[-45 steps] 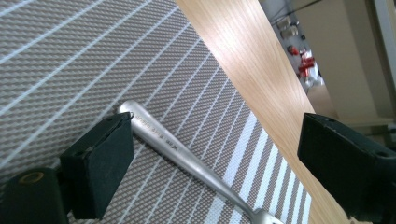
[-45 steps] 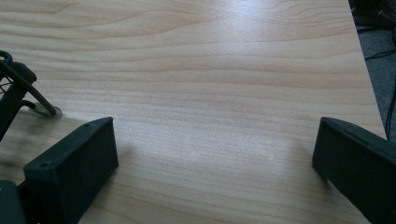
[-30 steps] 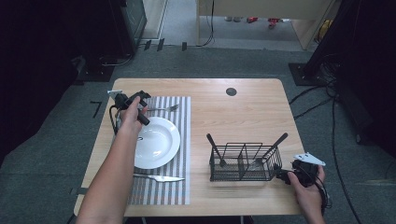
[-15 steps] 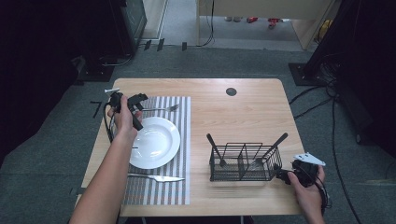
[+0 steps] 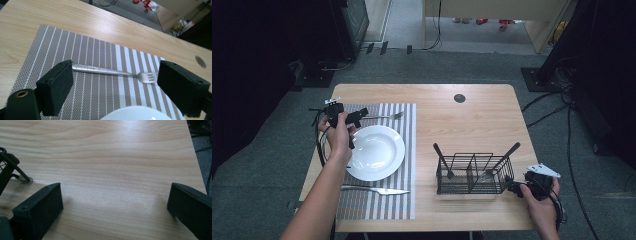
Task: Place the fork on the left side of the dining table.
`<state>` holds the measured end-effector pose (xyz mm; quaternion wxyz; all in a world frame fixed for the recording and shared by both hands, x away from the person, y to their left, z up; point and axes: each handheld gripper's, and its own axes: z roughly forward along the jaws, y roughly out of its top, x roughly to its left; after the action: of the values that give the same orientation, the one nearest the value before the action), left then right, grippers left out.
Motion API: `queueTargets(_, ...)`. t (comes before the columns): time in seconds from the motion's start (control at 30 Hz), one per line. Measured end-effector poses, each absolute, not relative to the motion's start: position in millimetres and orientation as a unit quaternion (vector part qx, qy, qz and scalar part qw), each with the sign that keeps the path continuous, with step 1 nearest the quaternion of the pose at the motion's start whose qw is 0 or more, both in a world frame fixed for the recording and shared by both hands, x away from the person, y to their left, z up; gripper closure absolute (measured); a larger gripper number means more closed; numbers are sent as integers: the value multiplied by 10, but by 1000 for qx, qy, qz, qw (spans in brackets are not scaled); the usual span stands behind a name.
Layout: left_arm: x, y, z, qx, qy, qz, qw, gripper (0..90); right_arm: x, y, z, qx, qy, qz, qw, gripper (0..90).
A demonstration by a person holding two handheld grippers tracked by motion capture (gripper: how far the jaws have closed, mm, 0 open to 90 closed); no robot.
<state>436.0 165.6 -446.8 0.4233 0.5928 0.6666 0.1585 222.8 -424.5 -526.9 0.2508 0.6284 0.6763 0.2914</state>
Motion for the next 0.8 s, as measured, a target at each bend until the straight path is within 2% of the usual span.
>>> queueTargets(0.13,4271,1639,-4413,604,649,163,433,104,2228,-4246,-5270,628,676,291,251,0)
queueTargets(0.23,4209,1619,-4366,620,636,185,421,92,2228,-4245,-5269,628,676,291,251,0)
queueTargets(0.33,4118,1603,-4310,637,613,187,429,12,2228,-4246,-5270,628,676,291,251,0)
queueTargets(0.8,3837,1622,-4245,660,582,205,429,12,2228,-4245,-5270,628,676,291,251,0)
